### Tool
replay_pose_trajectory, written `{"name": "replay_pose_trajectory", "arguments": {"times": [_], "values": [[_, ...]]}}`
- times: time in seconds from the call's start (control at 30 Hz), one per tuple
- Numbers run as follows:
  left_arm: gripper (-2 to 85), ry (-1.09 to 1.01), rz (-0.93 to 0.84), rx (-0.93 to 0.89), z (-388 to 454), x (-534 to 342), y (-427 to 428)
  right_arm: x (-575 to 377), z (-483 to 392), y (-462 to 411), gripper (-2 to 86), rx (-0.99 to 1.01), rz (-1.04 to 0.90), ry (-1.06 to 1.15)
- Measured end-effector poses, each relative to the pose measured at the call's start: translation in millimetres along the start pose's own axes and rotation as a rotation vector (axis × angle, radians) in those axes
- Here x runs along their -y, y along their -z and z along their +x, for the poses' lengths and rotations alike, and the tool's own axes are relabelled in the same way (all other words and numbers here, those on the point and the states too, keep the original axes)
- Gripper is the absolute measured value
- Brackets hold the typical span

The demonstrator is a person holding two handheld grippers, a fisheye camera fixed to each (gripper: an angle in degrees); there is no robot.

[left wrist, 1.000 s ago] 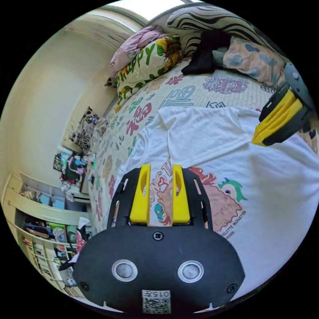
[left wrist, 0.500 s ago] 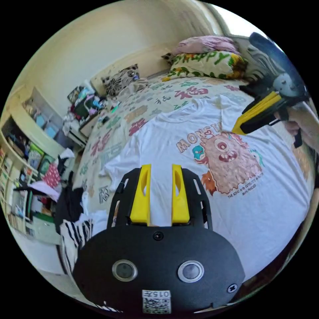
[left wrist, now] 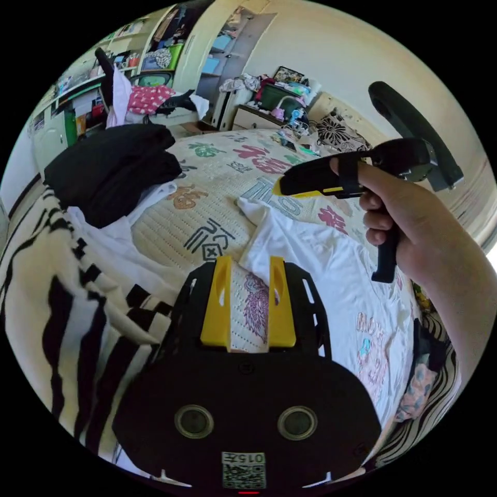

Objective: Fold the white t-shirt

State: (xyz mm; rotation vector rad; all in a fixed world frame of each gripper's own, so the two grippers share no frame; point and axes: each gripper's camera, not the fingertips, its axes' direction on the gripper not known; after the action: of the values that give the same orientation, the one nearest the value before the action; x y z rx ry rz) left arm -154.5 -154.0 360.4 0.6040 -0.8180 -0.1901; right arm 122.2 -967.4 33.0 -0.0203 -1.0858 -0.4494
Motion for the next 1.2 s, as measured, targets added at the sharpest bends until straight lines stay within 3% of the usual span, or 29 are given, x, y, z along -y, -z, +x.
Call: {"name": "replay_pose_trajectory", "arguments": {"times": [0.07,0.13,0.37,0.57,0.63,0.83,1.03,1.2], "values": [[2.9,-0.004,-0.064,-0.049,-10.0,7.3,-7.5,19.6,0.3,-22.8,7.3,0.011,-0.055,-0.005],[0.5,0.003,0.0,-0.039,-21.5,4.9,12.2,33.1,1.8,-40.8,7.8,0.019,-0.09,-0.017],[-0.4,0.033,0.053,-0.043,-45.8,-14.5,53.2,65.9,3.2,-91.2,7.8,0.017,-0.194,0.008],[-0.5,0.006,0.062,-0.038,-51.2,-4.6,69.8,79.5,14.7,-102.4,1.8,-0.12,-0.236,0.049],[-0.4,-0.013,0.064,-0.034,-51.1,-0.9,75.6,78.9,22.1,-95.3,-0.2,-0.139,-0.206,0.065],[-0.4,-0.12,0.147,-0.037,-35.6,12.9,103.1,47.6,98.6,-18.4,-1.0,0.071,0.063,-0.092],[-0.2,-0.426,0.235,-0.146,18.6,12.9,131.9,-64.2,199.8,70.7,-1.0,0.151,0.325,-0.303],[0.0,-0.626,0.123,-0.219,65.0,-9.4,116.5,-180.3,271.3,83.3,-1.0,0.174,0.37,-0.55]]}}
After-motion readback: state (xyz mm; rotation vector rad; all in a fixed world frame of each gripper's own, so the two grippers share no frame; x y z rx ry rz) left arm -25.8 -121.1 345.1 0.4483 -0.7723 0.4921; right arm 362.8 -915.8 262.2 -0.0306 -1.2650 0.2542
